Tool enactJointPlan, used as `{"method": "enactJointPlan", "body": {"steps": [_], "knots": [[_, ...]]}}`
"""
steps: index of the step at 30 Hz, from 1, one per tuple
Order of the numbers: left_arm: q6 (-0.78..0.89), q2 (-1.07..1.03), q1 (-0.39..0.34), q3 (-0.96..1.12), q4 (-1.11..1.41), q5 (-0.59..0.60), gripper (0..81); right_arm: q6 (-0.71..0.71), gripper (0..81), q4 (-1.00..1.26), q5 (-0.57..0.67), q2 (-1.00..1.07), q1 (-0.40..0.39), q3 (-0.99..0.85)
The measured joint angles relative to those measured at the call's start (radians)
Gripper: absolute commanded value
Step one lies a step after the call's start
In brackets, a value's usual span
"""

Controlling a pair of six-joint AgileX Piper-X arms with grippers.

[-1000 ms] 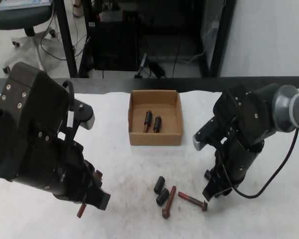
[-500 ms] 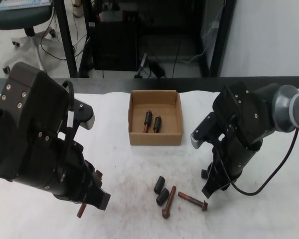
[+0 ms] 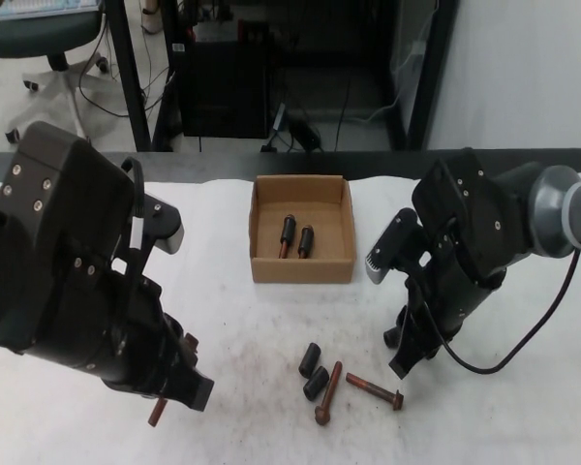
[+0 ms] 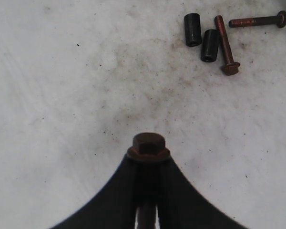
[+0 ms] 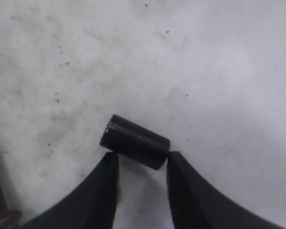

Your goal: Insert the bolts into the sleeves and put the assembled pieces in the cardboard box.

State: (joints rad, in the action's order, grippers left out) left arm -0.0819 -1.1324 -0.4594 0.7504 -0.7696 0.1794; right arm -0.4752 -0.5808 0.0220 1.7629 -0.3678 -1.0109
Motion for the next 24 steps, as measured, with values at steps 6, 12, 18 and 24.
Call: {"method": "enactJointPlan", "body": {"steps": [6,12,18,24], "knots": [[0.0,0.0,0.0,0.0,-0.013,0.0,0.1,-0.011,32.1,-0.018,0.0,0.0,0.0,0.0],[-0.009,0.0,0.0,0.0,-0.015,0.0,0.1,-0.035,32.1,-0.034,0.002,0.0,0.0,0.0],[-0.026,0.0,0.0,0.0,-0.034,0.0,0.1,-0.182,32.1,-0.035,0.002,0.0,-0.001,0.0],[-0.029,0.0,0.0,0.0,-0.038,0.0,0.1,-0.278,32.1,-0.031,0.01,0.0,-0.002,0.0]]}}
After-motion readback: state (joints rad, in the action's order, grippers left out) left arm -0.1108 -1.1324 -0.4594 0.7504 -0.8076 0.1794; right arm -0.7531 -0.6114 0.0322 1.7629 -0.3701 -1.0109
